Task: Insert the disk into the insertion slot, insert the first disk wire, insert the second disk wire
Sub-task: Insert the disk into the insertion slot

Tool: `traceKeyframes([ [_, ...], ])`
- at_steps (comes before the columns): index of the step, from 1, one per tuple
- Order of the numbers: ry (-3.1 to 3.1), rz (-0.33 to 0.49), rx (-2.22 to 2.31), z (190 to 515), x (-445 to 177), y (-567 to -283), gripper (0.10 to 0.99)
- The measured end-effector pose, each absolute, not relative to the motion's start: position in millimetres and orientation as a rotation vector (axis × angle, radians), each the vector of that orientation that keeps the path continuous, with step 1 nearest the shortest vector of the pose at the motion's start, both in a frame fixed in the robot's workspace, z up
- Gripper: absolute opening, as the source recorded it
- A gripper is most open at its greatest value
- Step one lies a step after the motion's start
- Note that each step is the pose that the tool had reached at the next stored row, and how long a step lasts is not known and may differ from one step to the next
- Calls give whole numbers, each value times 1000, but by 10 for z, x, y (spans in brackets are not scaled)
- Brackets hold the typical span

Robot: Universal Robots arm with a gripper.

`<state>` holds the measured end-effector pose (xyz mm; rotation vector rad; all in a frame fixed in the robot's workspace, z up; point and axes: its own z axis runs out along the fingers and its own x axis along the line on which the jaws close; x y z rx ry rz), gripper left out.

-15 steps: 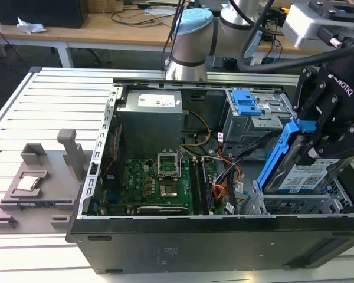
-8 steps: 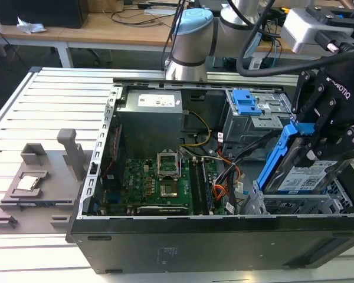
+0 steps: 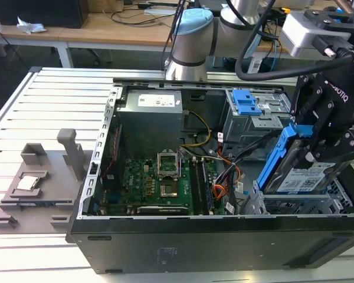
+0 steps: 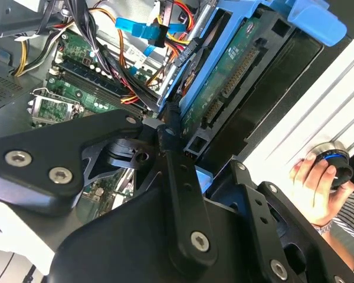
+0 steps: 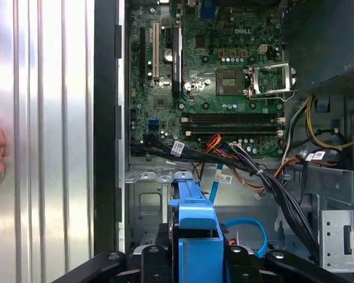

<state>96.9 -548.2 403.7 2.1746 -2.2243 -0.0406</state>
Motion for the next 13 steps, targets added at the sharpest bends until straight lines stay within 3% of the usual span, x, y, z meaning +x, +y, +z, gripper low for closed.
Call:
traceKeyframes([
  [13,-2224,-41,2175,3953,969,-5481,365],
])
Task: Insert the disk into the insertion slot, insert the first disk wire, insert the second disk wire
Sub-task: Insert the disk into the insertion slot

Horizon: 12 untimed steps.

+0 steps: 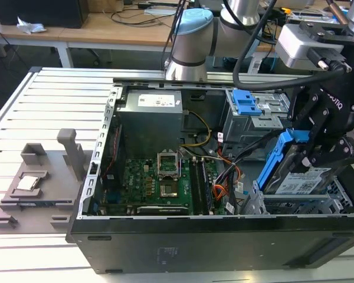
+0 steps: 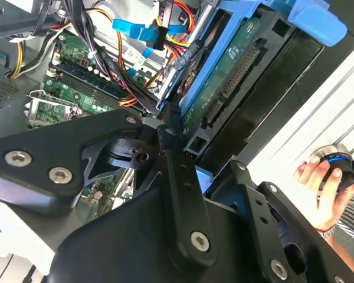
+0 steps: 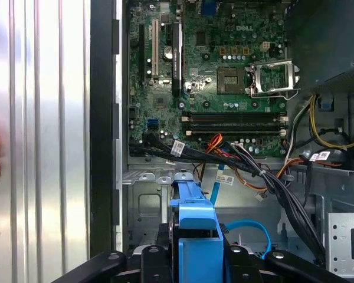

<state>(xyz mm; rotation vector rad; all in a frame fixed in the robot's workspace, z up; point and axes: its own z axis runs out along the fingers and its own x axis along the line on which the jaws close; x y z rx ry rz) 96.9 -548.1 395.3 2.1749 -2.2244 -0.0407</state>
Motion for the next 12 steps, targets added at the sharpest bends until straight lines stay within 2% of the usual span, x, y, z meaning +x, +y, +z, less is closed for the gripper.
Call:
traceKeyframes([
  [1,-2224,-40,2175,3954,969,-5481,439],
  [7,-2224,-41,2175,3951,969,-5481,424],
  [8,-2224,-41,2175,3950,969,-5481,294],
  [9,-2224,-41,2175,3950,969,-5481,235],
  [10,-2224,-40,2175,3949,969,-5481,114],
  [12,-2224,-40,2175,3948,969,-5481,106],
])
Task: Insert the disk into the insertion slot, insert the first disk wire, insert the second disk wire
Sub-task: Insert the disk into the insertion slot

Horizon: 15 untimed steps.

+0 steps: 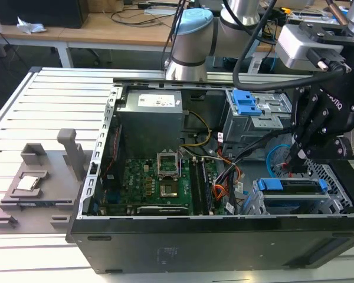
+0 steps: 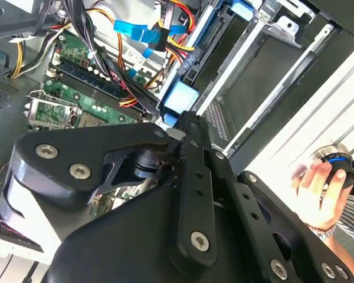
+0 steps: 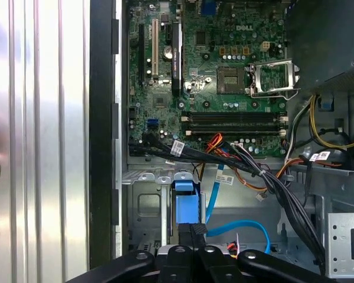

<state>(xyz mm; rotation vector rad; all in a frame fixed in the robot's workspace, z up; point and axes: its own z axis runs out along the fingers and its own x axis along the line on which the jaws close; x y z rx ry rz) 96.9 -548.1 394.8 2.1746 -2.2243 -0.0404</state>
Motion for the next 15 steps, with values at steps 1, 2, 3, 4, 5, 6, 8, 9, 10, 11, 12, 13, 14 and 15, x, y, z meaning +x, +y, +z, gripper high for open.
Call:
traceKeyframes([
  [1,-2224,-40,2175,3947,969,-5481,106],
  [2,-2224,-40,2175,3947,969,-5481,106],
  [3,-2224,-41,2175,3947,969,-5481,106],
  [4,-2224,-41,2175,3945,977,-5481,106],
  [5,-2224,-42,2174,3945,1005,-5479,106],
  [6,-2223,-44,2173,3946,1038,-5475,106],
  [8,-2220,-50,2170,3946,1139,-5463,106],
  [9,-2219,-51,2170,3944,1159,-5462,106],
  [10,-2219,-51,2170,3942,1166,-5461,106],
  [11,-2219,-52,2169,3936,1172,-5462,106],
  [12,-2219,-52,2169,3927,1173,-5462,106],
  [13,-2219,-51,2169,3906,1177,-5462,106],
  [14,-2219,-51,2169,3881,1182,-5462,106],
  [15,-2219,-52,2169,3850,1189,-5462,106],
])
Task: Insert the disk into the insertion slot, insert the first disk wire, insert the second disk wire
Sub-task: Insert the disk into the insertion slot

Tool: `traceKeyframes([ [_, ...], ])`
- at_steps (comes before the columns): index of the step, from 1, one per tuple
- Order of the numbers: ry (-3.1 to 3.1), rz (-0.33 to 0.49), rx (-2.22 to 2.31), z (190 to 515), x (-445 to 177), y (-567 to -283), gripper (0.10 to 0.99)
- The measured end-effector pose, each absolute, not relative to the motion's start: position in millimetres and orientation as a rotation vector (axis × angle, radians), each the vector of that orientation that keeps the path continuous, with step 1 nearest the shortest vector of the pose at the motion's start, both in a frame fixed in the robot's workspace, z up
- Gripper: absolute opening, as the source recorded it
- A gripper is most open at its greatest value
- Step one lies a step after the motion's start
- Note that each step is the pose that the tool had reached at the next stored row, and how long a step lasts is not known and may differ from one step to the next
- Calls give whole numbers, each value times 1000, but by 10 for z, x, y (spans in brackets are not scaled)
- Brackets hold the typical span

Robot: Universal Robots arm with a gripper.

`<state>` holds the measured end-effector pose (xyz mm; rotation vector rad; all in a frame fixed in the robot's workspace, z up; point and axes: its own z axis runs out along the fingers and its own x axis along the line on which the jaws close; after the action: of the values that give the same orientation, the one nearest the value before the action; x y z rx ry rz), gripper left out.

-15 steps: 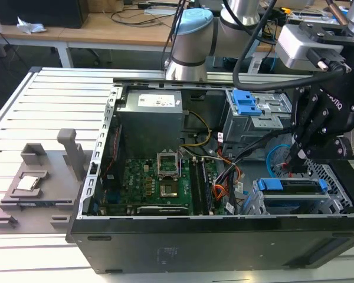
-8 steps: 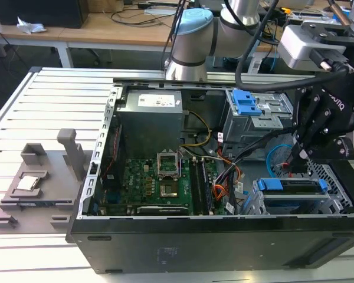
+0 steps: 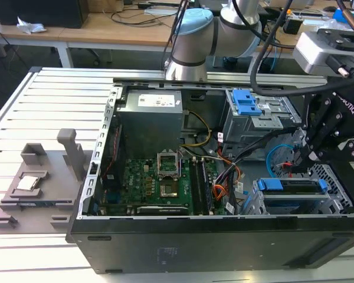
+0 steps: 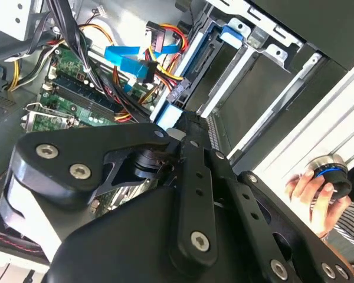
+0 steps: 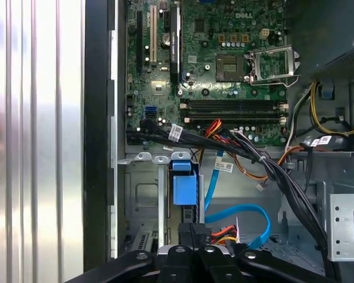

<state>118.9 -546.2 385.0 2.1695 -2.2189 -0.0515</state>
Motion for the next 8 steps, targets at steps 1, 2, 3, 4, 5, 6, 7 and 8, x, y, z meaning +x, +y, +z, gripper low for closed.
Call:
traceKeyframes([
  [1,-2219,-51,2169,3830,1194,-5462,106],
  [2,-2219,-51,2169,3829,1195,-5462,106],
  [3,-2219,-51,2169,3828,1196,-5462,106],
  [4,-2219,-51,2169,3828,1196,-5462,106],
  [5,-2219,-52,2169,3828,1196,-5462,106],
  [6,-2219,-51,2169,3828,1196,-5462,106],
  [7,-2219,-52,2169,3828,1197,-5462,106],
  [8,-2219,-52,2169,3828,1197,-5462,106],
])
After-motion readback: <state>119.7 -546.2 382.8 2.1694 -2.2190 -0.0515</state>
